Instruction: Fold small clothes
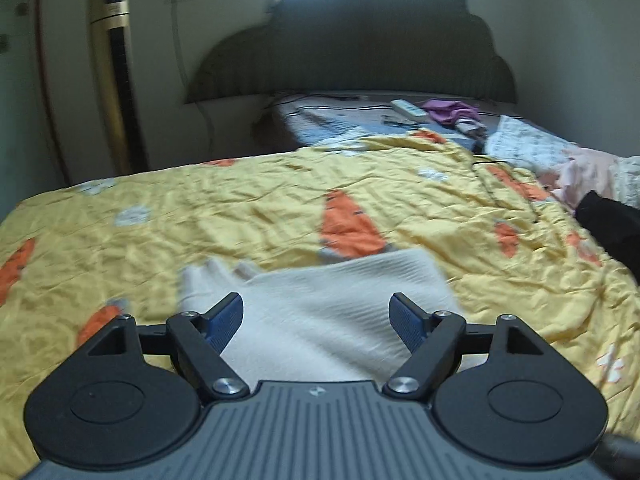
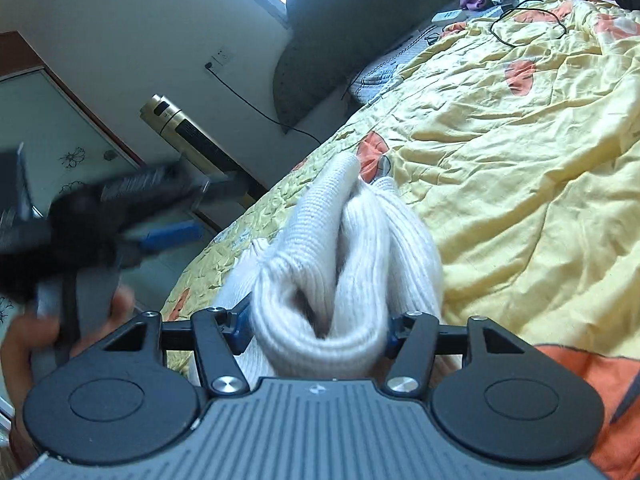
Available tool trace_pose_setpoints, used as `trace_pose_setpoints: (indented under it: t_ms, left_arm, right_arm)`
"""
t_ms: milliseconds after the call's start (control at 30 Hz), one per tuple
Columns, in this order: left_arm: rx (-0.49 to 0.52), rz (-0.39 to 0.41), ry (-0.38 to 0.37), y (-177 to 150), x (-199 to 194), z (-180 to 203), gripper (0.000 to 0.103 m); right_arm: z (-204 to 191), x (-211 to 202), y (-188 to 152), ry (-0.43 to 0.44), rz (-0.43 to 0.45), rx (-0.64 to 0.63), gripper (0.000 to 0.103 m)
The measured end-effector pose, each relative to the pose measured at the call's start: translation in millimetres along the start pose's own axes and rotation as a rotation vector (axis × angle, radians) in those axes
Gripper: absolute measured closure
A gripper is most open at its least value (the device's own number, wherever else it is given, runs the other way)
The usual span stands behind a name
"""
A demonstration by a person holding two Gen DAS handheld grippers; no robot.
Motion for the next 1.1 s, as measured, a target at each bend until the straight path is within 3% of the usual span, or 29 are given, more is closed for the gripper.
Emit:
trace_pose_setpoints:
  t_ms: [33,67,200,233,267,300,367,433,500,667,800,867,933,1067,1100]
  left_arm:
    - [-0.008,0.002,0.015,-6.5,-5.2,-7.8,0.023]
    - [-0.018,-0.001,0.028,-13.4,-10.5,-16.3,0.023]
    - [-0.059,-0.011,0.032,-36.6,-25.5,-49.1,0.023]
    - [-0.073,-0.013,0.021,-42.2,-28.1,-57.7,0.023]
    - [-0.095,-0.021,0.003,-48.2,-30.2,-65.9,0.023]
    - [-0.122,-0.025,-0.015,-52.6,-31.0,-73.0,0.023]
    - [-0.197,-0.024,-0.058,-65.2,-33.3,-87.1,0.023]
    - [-0.270,-0.042,-0.112,-73.7,-30.2,-99.7,0.022]
    - [-0.367,-0.047,-0.187,-82.1,-26.8,-113.0,0.022]
    - [-0.541,-0.090,-0.415,-93.1,-10.3,-125.5,0.018]
    - [-0.519,-0.093,-0.413,-95.2,5.3,-119.1,0.011]
    - [-0.519,-0.084,-0.424,-96.0,12.3,-119.4,0.010]
    - [-0.529,-0.059,-0.420,-96.9,12.8,-121.1,0.011]
    - [-0.432,-0.005,-0.334,-91.5,2.7,-111.6,0.043]
    - [-0.386,0.013,-0.309,-88.6,-2.4,-107.7,0.046]
  right_arm:
    - [-2.4,0.1,0.2,-0.008,0.010,-0.017,0.053]
    - [-3.9,-0.3,0.6,-0.036,0.019,-0.033,0.077]
    - [6.4,-2.3,5.6,-0.067,-0.013,-0.093,0.076]
    - [8.3,-3.1,8.9,-0.069,-0.025,-0.132,0.070]
    - [5.8,-7.6,10.7,-0.085,-0.021,-0.182,0.055]
    - [1.9,-10.8,14.1,-0.110,-0.010,-0.231,0.032]
    - [-7.0,-10.0,22.4,-0.160,0.005,-0.330,0.002]
    - [-12.7,0.0,30.5,-0.191,-0.021,-0.408,0.004]
    - [-12.7,16.1,37.1,-0.166,-0.081,-0.441,0.006]
    - [5.1,55.1,50.4,-0.042,-0.241,-0.360,0.005]
    - [19.5,86.8,54.6,0.122,-0.383,-0.280,0.010]
    - [23.4,98.0,56.1,0.197,-0.398,-0.226,0.012]
    - [26.1,106.4,57.6,0.220,-0.403,-0.159,0.020]
    - [22.2,110.0,52.3,0.220,-0.417,-0.092,0.030]
    - [20.3,109.3,50.6,0.216,-0.421,-0.075,0.033]
Point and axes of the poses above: each gripper's, at about its wrist camera, not at the fingertips, and x roughly the way its jaws point, z to its right, y to its top, the point moved 1 cm from there along x, roughly the way its jaws point, and after that the axes turned 11 degrees about -y, right-handed, at the moved point
